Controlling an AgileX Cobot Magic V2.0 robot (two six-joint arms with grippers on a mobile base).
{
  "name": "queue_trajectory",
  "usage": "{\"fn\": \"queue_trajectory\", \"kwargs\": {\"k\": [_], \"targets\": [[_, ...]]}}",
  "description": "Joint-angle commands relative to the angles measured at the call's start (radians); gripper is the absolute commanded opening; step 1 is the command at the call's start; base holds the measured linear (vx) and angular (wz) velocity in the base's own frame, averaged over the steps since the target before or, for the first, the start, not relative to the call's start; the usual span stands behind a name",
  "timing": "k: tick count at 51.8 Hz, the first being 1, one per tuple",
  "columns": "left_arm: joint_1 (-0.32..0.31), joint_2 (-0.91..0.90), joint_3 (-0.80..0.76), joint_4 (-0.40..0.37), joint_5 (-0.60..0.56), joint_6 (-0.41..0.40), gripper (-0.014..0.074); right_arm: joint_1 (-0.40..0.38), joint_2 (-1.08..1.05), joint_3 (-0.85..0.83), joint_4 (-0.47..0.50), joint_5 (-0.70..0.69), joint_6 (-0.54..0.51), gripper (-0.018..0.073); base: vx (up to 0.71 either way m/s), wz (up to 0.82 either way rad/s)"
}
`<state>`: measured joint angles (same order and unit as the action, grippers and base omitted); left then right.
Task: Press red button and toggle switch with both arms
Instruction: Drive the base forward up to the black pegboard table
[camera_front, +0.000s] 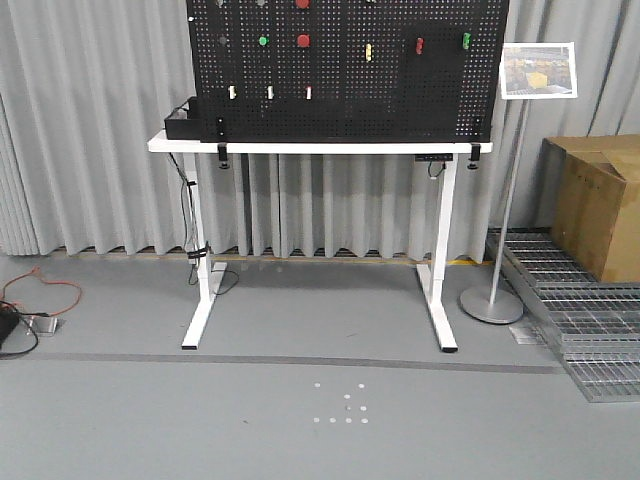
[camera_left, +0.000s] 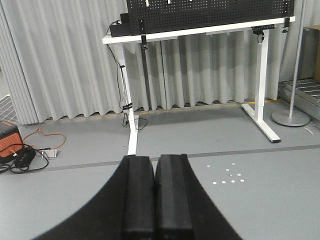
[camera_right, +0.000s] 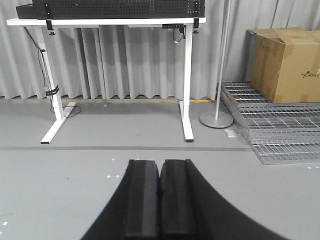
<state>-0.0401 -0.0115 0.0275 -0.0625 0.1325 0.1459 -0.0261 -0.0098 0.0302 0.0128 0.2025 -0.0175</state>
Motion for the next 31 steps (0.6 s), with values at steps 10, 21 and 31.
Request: {"fn": "queue_trajectory", "kwargs": {"k": [10,21,31], "targets": [[-0.001,-0.016,0.035,-0.003,-0.077,-0.008,0.0001,-0.006,-0.017,0.012,-0.005,-0.084,-0.004,-0.0003,0.00,0.00],[-0.001,-0.016,0.035,-0.003,-0.077,-0.008,0.0001,-0.006,-0.017,0.012,-0.005,-0.084,-0.004,-0.0003,0.00,0.00],[-0.001,-0.016,0.035,-0.003,-0.077,-0.008,0.0001,-0.006,-0.017,0.012,-0.005,-0.083,-0.004,-0.0003,0.00,0.00]]}}
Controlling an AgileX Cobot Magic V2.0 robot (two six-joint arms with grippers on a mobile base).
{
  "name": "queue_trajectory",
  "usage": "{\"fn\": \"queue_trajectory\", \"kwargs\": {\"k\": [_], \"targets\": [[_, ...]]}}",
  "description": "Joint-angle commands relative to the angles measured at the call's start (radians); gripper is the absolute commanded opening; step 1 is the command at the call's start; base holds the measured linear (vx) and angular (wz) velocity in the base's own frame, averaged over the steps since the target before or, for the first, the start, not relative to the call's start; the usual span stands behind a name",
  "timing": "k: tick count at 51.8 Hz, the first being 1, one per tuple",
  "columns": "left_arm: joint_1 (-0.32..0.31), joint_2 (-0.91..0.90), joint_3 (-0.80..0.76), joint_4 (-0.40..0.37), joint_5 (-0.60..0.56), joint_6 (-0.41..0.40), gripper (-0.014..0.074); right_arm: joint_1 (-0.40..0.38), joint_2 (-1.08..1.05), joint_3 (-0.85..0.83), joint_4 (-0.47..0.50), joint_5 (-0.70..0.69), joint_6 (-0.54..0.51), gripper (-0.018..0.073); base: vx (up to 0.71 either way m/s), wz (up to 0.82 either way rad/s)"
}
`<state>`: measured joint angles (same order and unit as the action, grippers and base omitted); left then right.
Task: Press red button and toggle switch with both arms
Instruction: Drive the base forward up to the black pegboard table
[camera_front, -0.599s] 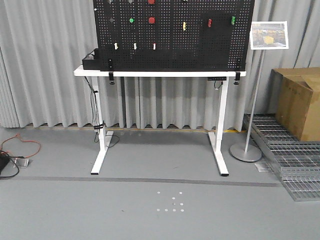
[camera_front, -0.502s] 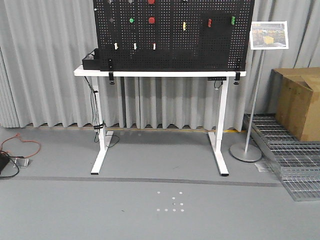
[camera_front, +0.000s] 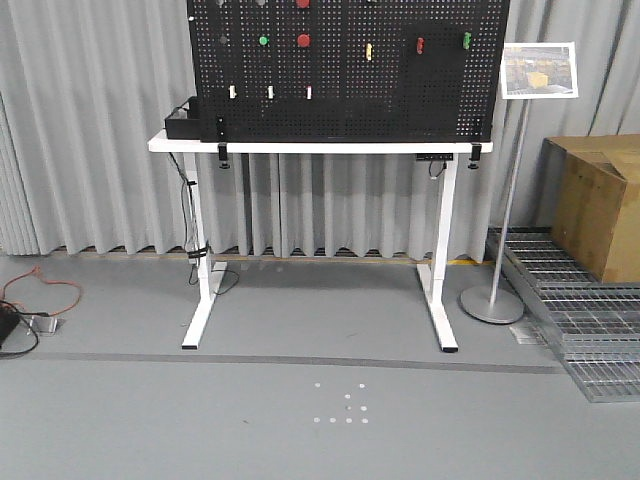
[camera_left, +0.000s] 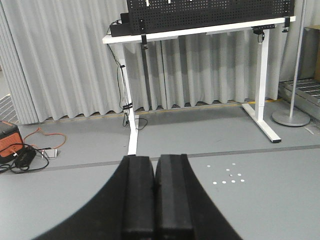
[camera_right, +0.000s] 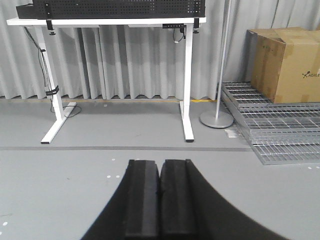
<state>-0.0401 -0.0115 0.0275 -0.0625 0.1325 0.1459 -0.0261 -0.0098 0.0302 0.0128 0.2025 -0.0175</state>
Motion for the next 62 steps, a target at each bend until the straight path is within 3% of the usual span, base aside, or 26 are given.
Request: {"fn": "queue_trajectory", "kwargs": {"k": [1,29,62], "targets": [[-0.001,-0.016,0.035,-0.003,-0.077,-0.008,0.0001,-0.006,-0.017,0.012,-0.005,-0.083,-0.004,-0.0003,0.01,-0.01],[-0.001,-0.016,0.035,-0.003,-0.077,-0.008,0.0001,-0.006,-0.017,0.012,-0.005,-0.082,-0.004,-0.0003,0.14,-0.05],[-0.001,-0.016,0.035,-0.003,-0.077,-0.008,0.0001,-0.006,-0.017,0.012,-0.005,-0.083,-0.004,-0.0003,0.40,0.00]]}}
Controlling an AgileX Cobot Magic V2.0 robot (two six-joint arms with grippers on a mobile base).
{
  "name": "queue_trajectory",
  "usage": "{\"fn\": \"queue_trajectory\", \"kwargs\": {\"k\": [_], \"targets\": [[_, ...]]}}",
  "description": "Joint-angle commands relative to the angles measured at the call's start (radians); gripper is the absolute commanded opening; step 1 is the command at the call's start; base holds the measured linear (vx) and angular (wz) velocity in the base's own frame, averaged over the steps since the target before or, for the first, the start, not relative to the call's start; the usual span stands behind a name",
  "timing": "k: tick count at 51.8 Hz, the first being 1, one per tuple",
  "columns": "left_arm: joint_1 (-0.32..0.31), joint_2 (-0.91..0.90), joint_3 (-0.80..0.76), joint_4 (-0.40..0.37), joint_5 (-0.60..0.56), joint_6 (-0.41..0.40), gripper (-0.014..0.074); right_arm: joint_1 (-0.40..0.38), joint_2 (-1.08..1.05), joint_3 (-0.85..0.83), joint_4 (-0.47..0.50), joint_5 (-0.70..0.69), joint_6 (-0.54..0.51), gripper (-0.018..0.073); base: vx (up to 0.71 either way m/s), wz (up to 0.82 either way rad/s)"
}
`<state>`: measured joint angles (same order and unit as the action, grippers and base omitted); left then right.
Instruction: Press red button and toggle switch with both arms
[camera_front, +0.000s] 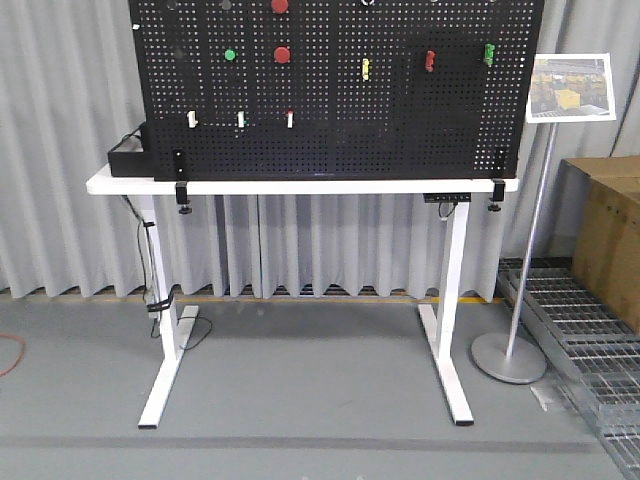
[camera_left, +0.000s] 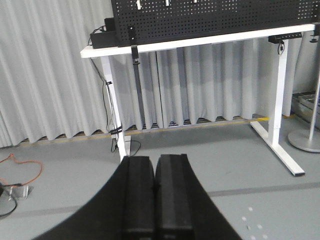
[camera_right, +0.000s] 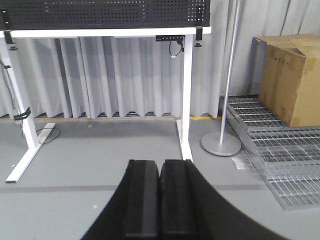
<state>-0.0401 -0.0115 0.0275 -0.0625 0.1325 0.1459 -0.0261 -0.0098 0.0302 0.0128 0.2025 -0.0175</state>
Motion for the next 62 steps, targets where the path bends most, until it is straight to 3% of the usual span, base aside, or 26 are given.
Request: {"fn": "queue_trajectory", "kwargs": {"k": [1,62], "targets": [[-0.001,-0.016,0.035,-0.003,-0.077,-0.008,0.0001,-0.006,-0.017,0.012,-0.005,-0.083,-0.004,-0.0003,0.48,-0.04],[-0.001,-0.016,0.035,-0.003,-0.076,-0.008,0.0001,-0.006,-0.017,0.012,-0.005,-0.080,-0.004,-0.0003,0.48,0.01]]}}
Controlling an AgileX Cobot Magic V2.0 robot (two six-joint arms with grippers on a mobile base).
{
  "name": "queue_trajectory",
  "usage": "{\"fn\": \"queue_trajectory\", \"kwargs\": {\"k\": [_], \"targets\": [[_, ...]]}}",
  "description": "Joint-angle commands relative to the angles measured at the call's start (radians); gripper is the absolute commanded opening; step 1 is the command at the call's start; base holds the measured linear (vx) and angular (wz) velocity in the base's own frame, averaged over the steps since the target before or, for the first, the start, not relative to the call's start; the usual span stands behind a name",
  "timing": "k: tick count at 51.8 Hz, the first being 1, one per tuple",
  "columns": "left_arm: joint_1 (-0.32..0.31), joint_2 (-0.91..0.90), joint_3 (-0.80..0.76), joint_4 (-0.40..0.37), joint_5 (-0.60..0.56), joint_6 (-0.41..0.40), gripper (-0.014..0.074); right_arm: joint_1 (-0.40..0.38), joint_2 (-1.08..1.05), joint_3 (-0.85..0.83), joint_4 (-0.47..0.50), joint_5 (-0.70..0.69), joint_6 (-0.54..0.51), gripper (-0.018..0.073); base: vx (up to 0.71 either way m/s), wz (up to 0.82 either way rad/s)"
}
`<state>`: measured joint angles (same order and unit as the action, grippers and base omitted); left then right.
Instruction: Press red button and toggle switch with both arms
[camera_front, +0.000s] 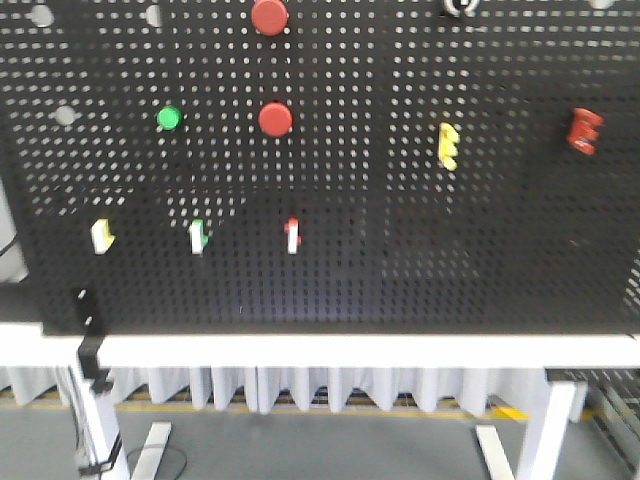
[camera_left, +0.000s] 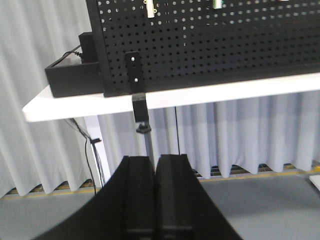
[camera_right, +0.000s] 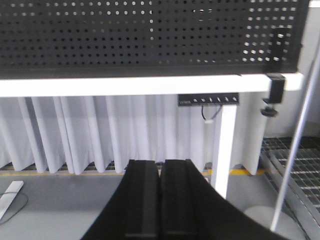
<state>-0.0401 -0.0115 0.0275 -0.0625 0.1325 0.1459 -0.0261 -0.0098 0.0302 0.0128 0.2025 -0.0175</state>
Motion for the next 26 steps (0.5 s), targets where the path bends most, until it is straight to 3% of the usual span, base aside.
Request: {"fn": "queue_trajectory", "kwargs": {"k": [1,26], "targets": [[-0.001,-0.016,0.035,-0.003,-0.076,-0.008,0.0001,-0.006,-0.017,0.012,-0.005,-0.080,-0.004,-0.0003,0.42,0.01],[-0.001,-0.016,0.035,-0.003,-0.076,-0.008,0.0001,-0.006,-0.017,0.012,-0.005,-0.080,-0.004,-0.0003,0.36,0.01]]}}
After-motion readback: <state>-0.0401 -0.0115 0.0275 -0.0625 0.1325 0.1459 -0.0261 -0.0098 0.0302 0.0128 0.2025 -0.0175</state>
